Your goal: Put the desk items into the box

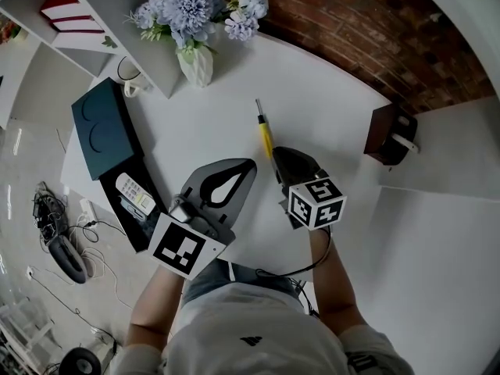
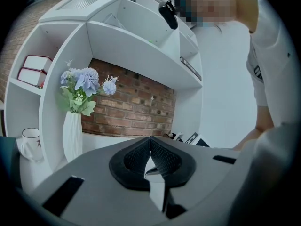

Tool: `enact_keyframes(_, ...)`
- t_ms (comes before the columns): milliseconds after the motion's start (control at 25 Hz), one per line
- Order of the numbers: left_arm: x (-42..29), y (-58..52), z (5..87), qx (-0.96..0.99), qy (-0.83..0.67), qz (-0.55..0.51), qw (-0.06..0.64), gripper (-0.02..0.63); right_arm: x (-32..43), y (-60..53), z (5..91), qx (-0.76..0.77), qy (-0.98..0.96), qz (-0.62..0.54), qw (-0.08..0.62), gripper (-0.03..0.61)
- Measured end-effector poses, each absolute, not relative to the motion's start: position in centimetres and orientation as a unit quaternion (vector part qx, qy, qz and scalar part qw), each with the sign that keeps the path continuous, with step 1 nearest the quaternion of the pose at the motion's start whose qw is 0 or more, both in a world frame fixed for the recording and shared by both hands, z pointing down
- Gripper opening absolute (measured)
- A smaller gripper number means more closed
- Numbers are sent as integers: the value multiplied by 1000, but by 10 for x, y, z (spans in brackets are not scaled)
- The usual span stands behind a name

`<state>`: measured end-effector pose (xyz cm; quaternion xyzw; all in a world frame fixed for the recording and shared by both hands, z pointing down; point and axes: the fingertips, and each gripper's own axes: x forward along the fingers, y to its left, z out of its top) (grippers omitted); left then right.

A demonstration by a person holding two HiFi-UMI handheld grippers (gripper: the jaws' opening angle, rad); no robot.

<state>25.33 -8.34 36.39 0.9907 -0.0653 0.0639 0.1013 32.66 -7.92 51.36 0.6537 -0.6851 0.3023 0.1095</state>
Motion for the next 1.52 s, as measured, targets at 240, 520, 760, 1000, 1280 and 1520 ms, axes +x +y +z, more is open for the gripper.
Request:
enact_keyframes(240,250,-91,368,989,-76,67,107,12,327,-86,532,648,-680,316,133,49)
enact_keyframes(520,245,-100,372,987,-89,70,112,12,333,-93,558,646,-666,334,165,66)
enact_keyframes(760,243,-105,374,986,-95,71,114,12,335,-96,571,648,-654,346,182,74)
enact_keyframes(1000,242,-108,376,986,-98,72,116,12,329,-98,583,635,-652,356,212,82)
enact_keyframes(1280,239,-109,376,985,-101,72,117,12,331,-98,585,640,-645,355,220,84)
enact_keyframes(1520,237,-106,374,986,-99,72,112,12,331,-96,584,641,-641,360,219,83)
